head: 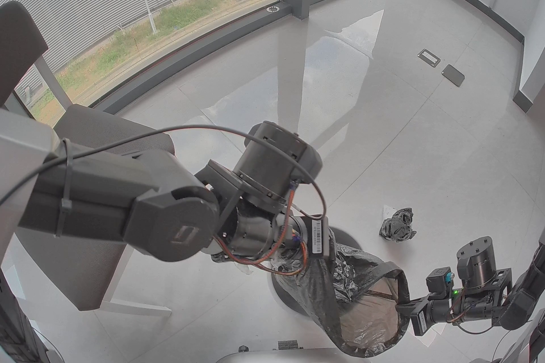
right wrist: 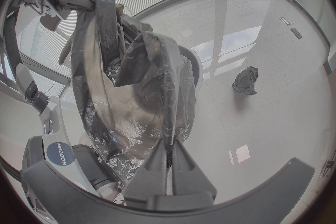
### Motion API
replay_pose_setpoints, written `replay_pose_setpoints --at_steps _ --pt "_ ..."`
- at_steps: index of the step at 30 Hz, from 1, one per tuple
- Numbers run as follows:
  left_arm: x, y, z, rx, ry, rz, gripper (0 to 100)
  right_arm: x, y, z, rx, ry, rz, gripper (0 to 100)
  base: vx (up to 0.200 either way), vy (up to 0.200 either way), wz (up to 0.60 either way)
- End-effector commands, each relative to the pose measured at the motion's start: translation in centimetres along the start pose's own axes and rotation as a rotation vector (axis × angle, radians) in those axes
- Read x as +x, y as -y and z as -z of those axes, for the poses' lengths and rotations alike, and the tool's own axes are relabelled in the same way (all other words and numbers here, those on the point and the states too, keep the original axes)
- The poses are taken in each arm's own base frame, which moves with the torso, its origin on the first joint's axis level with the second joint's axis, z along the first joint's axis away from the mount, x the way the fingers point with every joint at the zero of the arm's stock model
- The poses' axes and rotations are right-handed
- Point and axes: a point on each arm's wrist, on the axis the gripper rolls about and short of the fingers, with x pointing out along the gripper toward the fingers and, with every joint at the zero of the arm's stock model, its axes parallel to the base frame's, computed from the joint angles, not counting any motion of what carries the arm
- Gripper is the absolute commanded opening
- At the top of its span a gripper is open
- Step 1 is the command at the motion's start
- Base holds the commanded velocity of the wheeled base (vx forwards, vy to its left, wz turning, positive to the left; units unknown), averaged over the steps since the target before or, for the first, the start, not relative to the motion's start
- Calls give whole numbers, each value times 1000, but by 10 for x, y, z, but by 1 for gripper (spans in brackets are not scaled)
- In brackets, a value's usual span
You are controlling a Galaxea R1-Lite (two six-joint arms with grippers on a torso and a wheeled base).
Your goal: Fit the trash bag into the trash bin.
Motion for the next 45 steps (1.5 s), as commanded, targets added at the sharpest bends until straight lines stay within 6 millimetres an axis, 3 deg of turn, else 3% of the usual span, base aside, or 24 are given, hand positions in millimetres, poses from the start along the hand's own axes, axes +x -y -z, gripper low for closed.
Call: replay_pose_setpoints --at_steps 1,11,18,28,36,41,45 --pt "-5 18 13 2 -20 40 0 -8 -1 9 -3 -15 2 0 0 0 0" --pt "19 18 14 -18 -47 21 0 -18 -1 4 -4 47 7 0 0 0 0" --pt "18 24 5 -56 -24 47 0 -25 -2 -1 -13 100 7 0 0 0 0" --pt "49 -31 -20 -166 -22 -82 0 -14 -1 -5 -12 75 5 0 0 0 0" --pt "51 -61 -30 -222 -14 -140 0 10 3 -28 -16 96 5 0 0 0 0" --pt "50 -80 -40 -254 6 -170 0 38 10 -52 -4 124 13 0 0 0 0" --pt "48 -88 -42 -258 9 -184 0 48 17 -57 10 126 25 0 0 0 0"
